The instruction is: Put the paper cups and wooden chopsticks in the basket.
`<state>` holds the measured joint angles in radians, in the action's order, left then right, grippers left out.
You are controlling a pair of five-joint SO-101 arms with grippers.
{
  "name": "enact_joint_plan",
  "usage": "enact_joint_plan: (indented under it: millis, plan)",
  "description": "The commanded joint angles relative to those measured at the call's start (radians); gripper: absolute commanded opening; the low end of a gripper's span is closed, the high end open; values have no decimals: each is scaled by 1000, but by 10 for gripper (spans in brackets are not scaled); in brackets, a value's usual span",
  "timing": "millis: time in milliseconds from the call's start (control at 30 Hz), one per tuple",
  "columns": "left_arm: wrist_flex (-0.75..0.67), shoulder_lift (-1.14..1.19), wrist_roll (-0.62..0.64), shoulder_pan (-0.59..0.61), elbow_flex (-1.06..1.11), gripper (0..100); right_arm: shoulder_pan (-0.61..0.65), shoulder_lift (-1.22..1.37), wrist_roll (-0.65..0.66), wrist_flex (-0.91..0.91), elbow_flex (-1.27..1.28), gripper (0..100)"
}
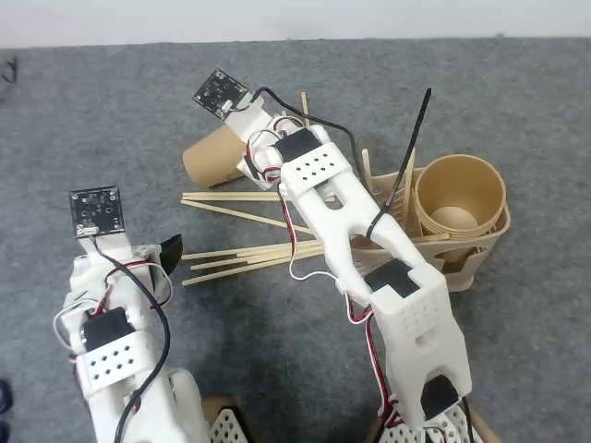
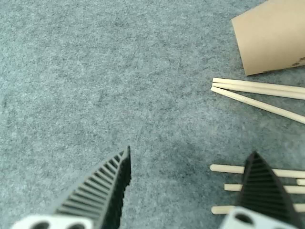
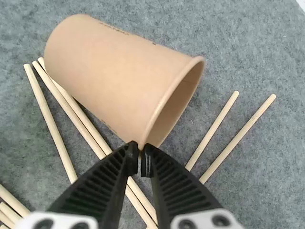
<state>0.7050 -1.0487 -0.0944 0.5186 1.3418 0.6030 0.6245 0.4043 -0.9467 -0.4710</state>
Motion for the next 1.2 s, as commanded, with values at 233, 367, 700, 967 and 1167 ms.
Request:
enact_joint_plan:
  millis: [233, 367, 700, 967, 1167]
  plan:
    - [-23, 2, 11, -2, -8, 352, 12, -153, 12, -119, -11, 8]
    - [-23, 2, 11, -2, -7, 352, 7, -268, 14, -185, -11, 8]
    - [-23, 2, 11, -2, -7, 352, 31, -504, 14, -375, -6, 8]
    - [-43, 2, 11, 0, 4, 352, 67, -489, 14, -544, 3, 8]
    - [-41, 2, 11, 0, 4, 352, -28, -417, 9, -470, 6, 138]
